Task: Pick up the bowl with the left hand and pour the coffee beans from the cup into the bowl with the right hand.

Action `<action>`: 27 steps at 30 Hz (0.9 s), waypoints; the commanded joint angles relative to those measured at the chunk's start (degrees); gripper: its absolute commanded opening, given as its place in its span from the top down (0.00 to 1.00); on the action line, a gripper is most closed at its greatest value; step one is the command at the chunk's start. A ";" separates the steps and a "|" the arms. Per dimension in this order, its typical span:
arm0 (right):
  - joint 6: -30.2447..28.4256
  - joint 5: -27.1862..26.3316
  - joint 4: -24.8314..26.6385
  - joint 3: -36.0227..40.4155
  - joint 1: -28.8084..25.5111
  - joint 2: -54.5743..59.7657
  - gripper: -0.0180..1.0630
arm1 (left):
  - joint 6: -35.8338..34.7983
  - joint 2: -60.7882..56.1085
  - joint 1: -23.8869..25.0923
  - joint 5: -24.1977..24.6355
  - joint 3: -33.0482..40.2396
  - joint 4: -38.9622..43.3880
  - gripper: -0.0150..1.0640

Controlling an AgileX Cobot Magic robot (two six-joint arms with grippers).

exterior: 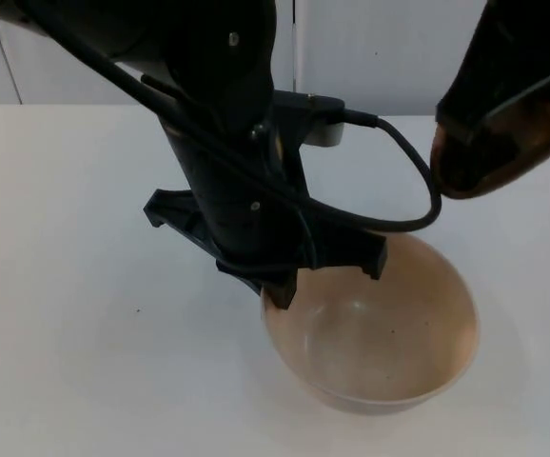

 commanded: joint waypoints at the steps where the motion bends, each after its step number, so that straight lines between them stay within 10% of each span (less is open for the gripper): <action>1: 0.13 0.02 -2.06 -0.56 1.27 0.70 0.98 | -0.39 -0.17 -0.27 -0.31 -0.32 -0.62 0.99; 11: 0.92 0.02 -12.31 -0.56 8.52 2.48 0.98 | -0.51 -0.17 -0.27 -0.29 -0.32 -0.62 0.99; 27: -3.16 0.02 -13.81 -0.33 9.90 2.48 0.98 | -0.51 -0.17 -0.27 -0.29 -0.32 -0.62 0.99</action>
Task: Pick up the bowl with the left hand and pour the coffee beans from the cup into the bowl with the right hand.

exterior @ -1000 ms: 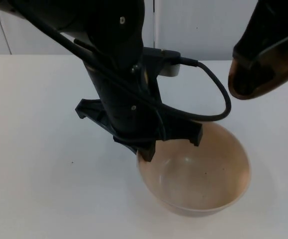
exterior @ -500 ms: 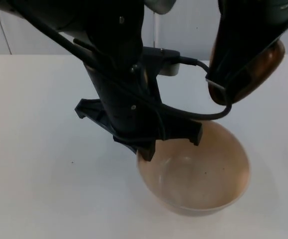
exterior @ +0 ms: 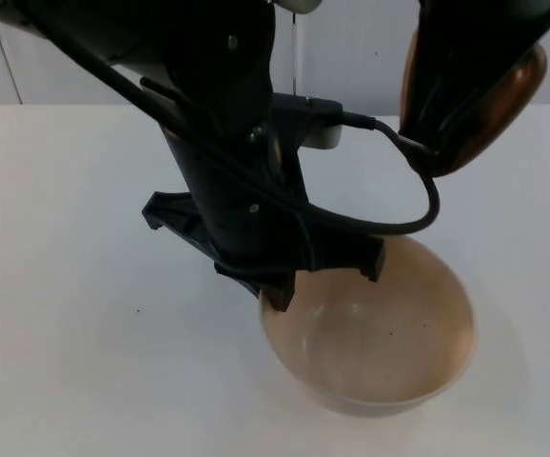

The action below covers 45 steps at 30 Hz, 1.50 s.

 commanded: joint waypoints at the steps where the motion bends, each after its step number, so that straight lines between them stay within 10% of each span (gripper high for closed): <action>1: -1.92 -2.67 0.44 0.61 1.18 -0.22 0.98 | -0.28 -0.29 -0.27 -0.18 -0.32 -0.62 0.99; 45: 2.04 -2.67 -8.13 2.64 3.75 4.49 0.98 | -0.51 -0.29 -0.27 -1.29 -0.32 -0.74 0.99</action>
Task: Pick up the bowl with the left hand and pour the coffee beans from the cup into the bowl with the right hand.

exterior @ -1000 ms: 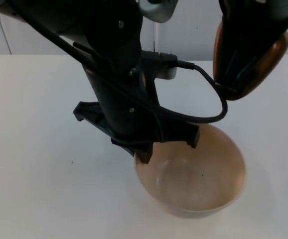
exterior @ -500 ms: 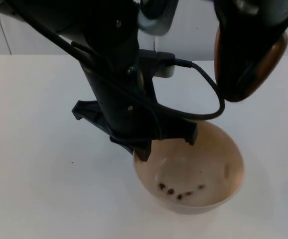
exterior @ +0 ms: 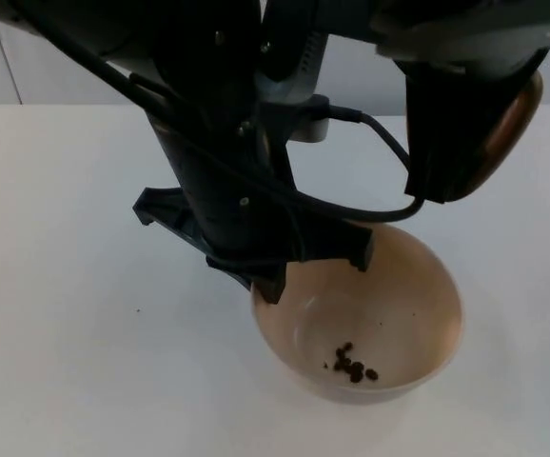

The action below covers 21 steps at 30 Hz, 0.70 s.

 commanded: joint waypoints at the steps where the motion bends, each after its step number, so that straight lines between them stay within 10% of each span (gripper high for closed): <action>1: 1.15 -5.16 -0.79 -0.54 1.27 0.46 0.98 | -0.51 -0.49 -1.33 -0.94 -0.43 -0.74 0.99; 21: 6.87 -5.16 0.31 -0.54 0.41 0.35 0.98 | -0.51 -0.49 -1.33 -0.85 -0.43 -0.74 0.99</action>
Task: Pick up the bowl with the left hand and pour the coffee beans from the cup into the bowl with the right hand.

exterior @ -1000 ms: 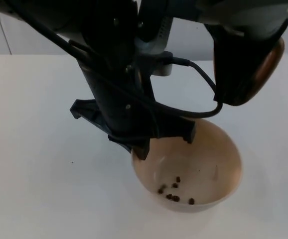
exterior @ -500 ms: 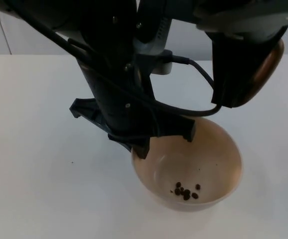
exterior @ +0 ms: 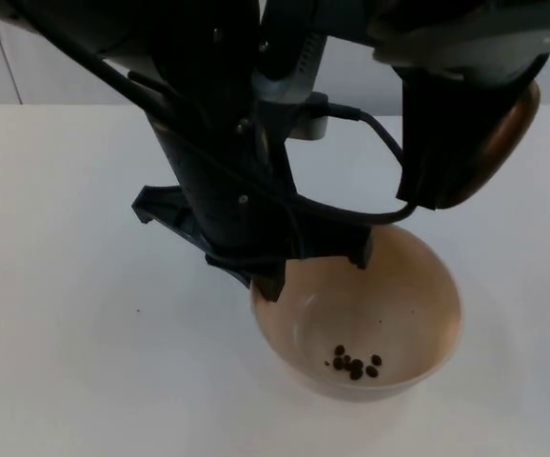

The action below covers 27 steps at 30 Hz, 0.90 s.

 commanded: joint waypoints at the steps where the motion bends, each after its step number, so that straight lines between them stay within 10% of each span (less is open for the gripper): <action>1: 3.79 -5.16 -0.84 -0.64 0.31 0.33 0.98 | -0.51 -0.27 -1.33 -0.85 -0.43 -0.74 0.99; 27: 2.54 -7.52 19.22 -0.64 -12.91 -6.14 0.98 | -0.51 -0.27 -1.33 -1.07 -0.43 -0.74 0.99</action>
